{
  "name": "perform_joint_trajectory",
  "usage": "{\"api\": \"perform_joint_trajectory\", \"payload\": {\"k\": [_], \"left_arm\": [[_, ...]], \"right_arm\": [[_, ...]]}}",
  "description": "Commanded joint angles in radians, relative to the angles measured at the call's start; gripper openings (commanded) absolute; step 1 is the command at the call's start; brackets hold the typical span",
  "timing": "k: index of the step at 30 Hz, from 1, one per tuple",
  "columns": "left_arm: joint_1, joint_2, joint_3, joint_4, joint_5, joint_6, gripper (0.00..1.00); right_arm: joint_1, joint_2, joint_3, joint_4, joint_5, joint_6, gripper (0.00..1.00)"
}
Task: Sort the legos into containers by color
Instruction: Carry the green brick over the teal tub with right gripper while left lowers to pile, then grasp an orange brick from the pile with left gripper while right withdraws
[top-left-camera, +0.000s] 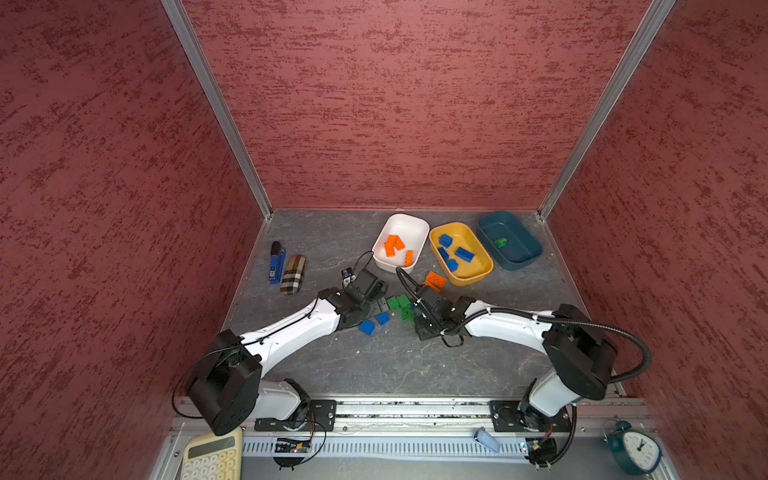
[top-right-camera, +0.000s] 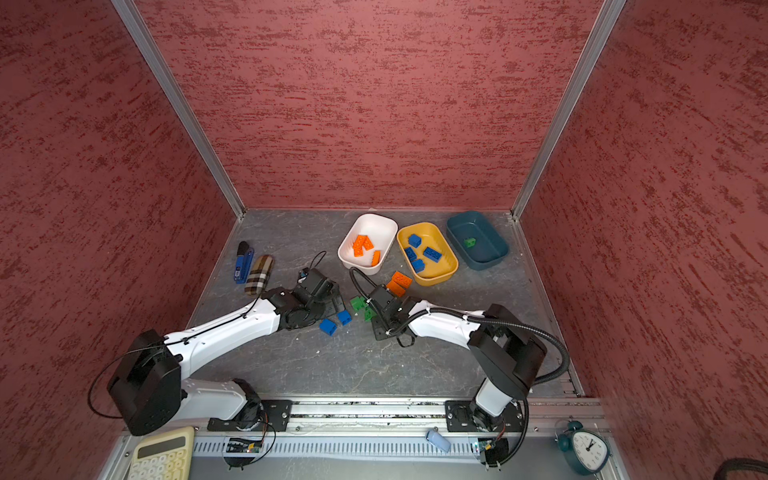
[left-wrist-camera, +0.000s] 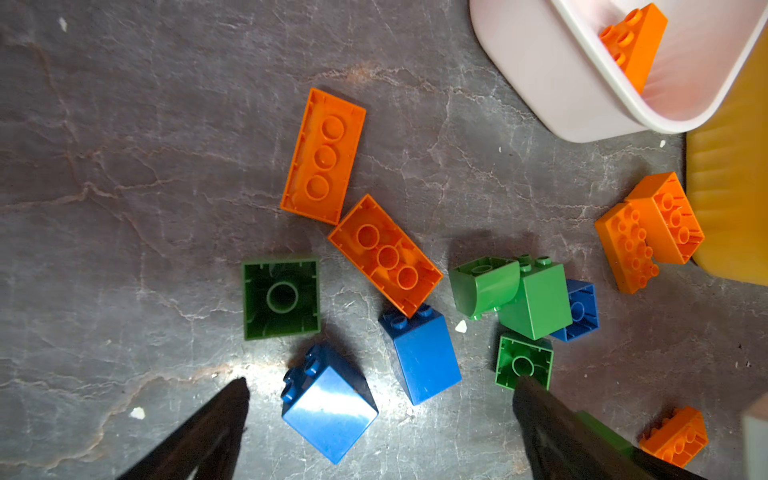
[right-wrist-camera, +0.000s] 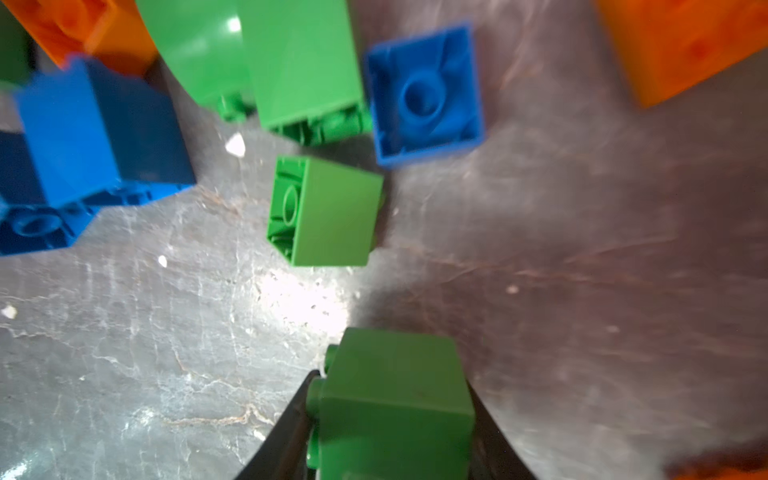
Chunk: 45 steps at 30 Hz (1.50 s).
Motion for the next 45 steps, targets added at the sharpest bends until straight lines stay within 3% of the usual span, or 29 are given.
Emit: {"api": "perform_joint_trajectory", "payload": {"k": [1,4,8,20,28,35,39,45], "left_arm": [[0.008,0.003,0.056,-0.016,-0.048,-0.011,0.99],[0.026,0.023,0.091,-0.037,-0.049,0.011,0.99],[0.094,0.024,0.091,0.012,0.033,0.056,0.99],[0.195,0.026,0.096,0.061,0.081,0.169,0.99],[0.22,0.03,0.079,0.052,0.05,0.143,1.0],[0.235,0.076,0.093,0.038,0.078,0.189,1.0],[0.237,0.15,0.131,0.01,0.074,0.221,0.99],[0.239,0.24,0.199,-0.016,0.089,0.276,0.99]], "right_arm": [[-0.065,-0.087,-0.027,0.081,0.065,-0.07,0.37],[-0.157,-0.14,-0.071,0.17,0.029,-0.124,0.36],[-0.291,-0.21,-0.091,0.293,0.03,-0.147,0.36],[-0.67,-0.151,-0.034,0.555,0.005,-0.181,0.35],[-0.82,0.064,0.155,0.496,0.012,-0.295,0.36],[-0.91,0.274,0.359,0.368,0.074,-0.289,0.37],[-0.935,0.38,0.497,0.252,0.061,-0.272,0.47],[-0.936,0.406,0.579,0.167,0.082,-0.253,0.75]]}}
